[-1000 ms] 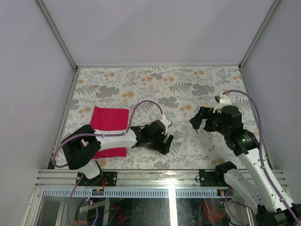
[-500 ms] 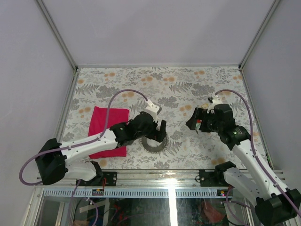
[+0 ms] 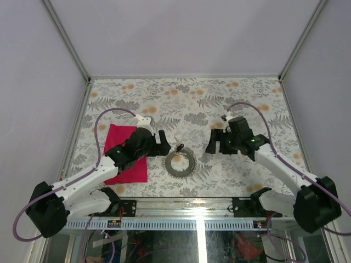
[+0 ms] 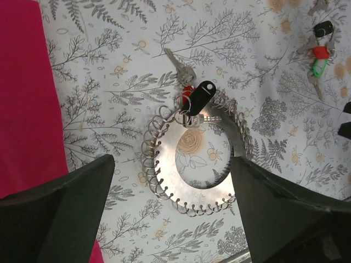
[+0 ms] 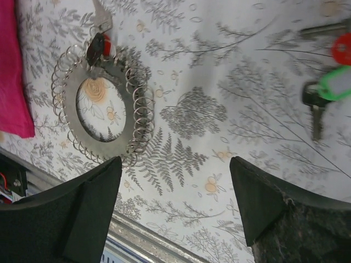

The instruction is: Put the keys on the keyring

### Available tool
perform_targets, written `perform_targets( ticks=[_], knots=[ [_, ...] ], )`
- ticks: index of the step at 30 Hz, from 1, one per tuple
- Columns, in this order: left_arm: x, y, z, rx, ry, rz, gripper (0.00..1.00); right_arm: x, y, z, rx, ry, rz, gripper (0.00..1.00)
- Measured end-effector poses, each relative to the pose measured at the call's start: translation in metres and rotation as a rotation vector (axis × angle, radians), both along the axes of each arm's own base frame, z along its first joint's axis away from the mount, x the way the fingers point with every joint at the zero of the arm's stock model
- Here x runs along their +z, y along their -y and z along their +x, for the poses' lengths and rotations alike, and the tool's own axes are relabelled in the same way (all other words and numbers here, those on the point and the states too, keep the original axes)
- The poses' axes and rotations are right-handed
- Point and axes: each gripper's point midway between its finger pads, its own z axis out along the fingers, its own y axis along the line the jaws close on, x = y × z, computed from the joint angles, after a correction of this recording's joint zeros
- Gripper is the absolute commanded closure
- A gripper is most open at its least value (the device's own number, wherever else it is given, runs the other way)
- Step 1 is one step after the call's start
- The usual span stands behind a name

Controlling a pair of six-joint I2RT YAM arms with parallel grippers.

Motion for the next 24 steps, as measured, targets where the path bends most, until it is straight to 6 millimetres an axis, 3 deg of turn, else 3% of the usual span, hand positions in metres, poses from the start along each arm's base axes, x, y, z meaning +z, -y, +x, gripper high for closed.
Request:
perform_targets(
  ticks=[6, 12, 19, 24],
  knots=[
    [-0.018, -0.005, -0.011, 0.011, -0.054, -0.014, 0.26, -0.023, -0.045, -0.001, 0.138, -0.044, -0.017, 0.35],
    [-0.037, -0.003, -0.017, 0.010, -0.119, 0.000, 0.40, -0.039, -0.082, -0.003, 0.247, -0.063, -0.014, 0.43],
    [-0.068, 0.003, -0.029, -0.007, -0.212, 0.057, 0.45, -0.045, -0.089, -0.002, 0.260, -0.051, -0.011, 0.47],
    [-0.082, 0.009, -0.036, -0.010, -0.258, 0.073, 0.47, -0.048, -0.079, -0.010, 0.241, -0.041, -0.021, 0.47]
  ],
)
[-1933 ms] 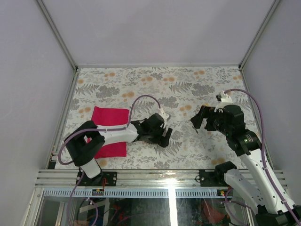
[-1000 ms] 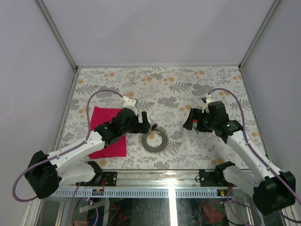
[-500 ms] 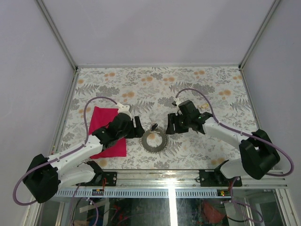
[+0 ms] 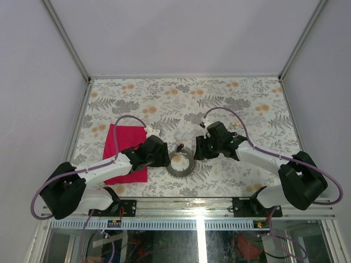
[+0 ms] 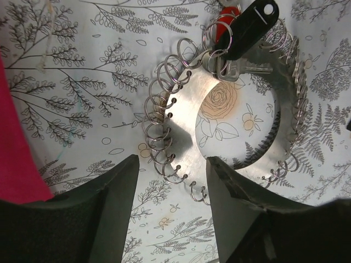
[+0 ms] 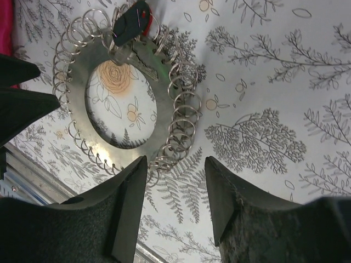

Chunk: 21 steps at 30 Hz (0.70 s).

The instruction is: Put the keys on the keyring

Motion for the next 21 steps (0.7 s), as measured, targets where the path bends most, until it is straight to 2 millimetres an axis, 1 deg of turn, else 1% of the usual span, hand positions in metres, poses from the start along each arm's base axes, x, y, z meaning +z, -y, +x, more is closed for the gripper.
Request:
perform_targets(
  ticks=[6, 11, 14, 17, 21],
  knots=[
    [-0.013, 0.002, -0.001, 0.013, -0.033, 0.011, 0.52, 0.003, 0.011, -0.006, -0.026, 0.030, 0.002, 0.47],
    [-0.023, 0.001, -0.002, 0.023, -0.056, 0.031, 0.55, 0.006, 0.012, -0.007, -0.033, 0.043, 0.010, 0.47],
    [-0.025, 0.001, 0.000, 0.030, -0.054, 0.036, 0.59, 0.011, 0.012, -0.007, -0.035, 0.054, 0.020, 0.47],
    [-0.025, 0.003, 0.002, 0.032, -0.050, 0.036, 0.64, 0.017, 0.011, -0.006, -0.035, 0.068, 0.032, 0.47],
    [-0.026, 0.009, 0.007, 0.022, -0.042, 0.039, 0.76, 0.024, 0.011, -0.006, -0.036, 0.089, 0.049, 0.49]
  ],
)
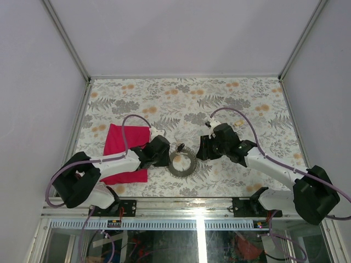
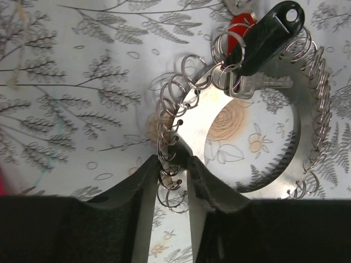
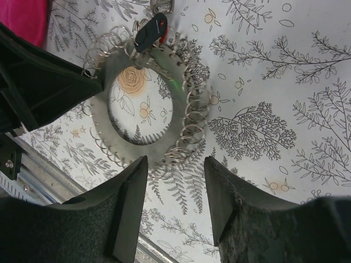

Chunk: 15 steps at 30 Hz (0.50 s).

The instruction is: Put the keys on the keyring

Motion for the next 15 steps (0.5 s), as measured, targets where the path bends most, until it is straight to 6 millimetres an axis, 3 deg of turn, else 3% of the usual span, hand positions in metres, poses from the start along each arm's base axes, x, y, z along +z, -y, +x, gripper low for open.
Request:
perform_targets(
  ticks=[7, 12, 15],
  knots=[
    [-0.001, 0.025, -0.007, -0.091, 0.016, 0.011, 0.99, 0.013, 0.009, 0.000, -0.028, 0.060, 0.009, 0.51],
    [0.002, 0.052, -0.017, -0.176, 0.037, 0.005, 1.00, 0.013, 0.017, -0.002, -0.051, 0.082, -0.002, 0.52],
    [0.002, 0.057, -0.021, -0.200, 0.048, 0.007, 0.97, 0.009, 0.020, -0.004, -0.054, 0.079, -0.010, 0.52]
  ],
)
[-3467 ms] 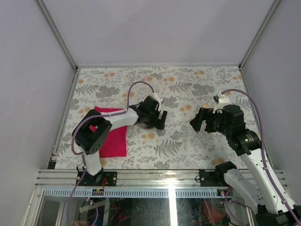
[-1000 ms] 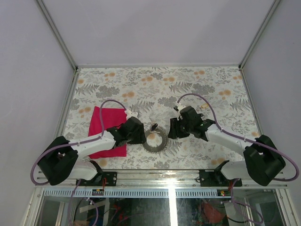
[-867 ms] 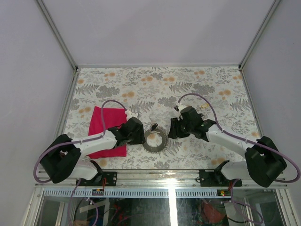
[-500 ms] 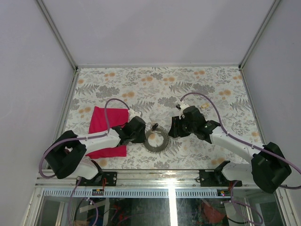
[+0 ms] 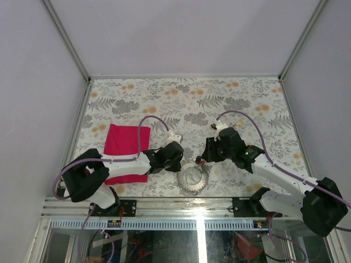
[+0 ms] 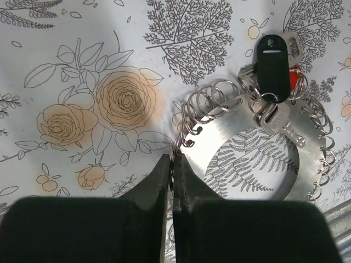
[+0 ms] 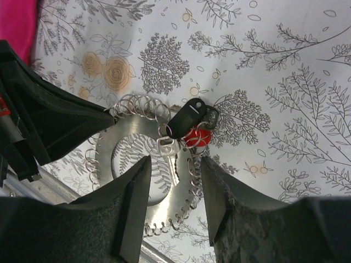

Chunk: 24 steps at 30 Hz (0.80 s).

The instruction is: Put the keys on the keyring

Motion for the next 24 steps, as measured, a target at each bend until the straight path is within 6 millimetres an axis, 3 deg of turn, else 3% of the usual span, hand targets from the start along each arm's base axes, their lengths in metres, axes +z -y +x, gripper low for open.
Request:
perform_targets(
  ticks=[4, 12, 19, 24],
  knots=[
    [0.001, -0.001, 0.001, 0.000, 0.012, 0.004, 0.86, -0.002, 0.001, -0.002, 0.005, -0.005, -0.005, 0.50],
    [0.016, -0.011, 0.001, 0.020, 0.056, -0.016, 0.74, -0.009, -0.004, -0.001, 0.017, -0.033, -0.023, 0.45],
    [0.016, -0.027, -0.006, 0.053, 0.062, -0.023, 0.70, -0.012, -0.038, -0.005, 0.089, -0.057, -0.058, 0.46],
    [0.028, -0.035, -0.006, 0.087, 0.100, -0.057, 0.68, -0.019, -0.055, 0.000, 0.077, -0.077, -0.106, 0.51]
  ],
)
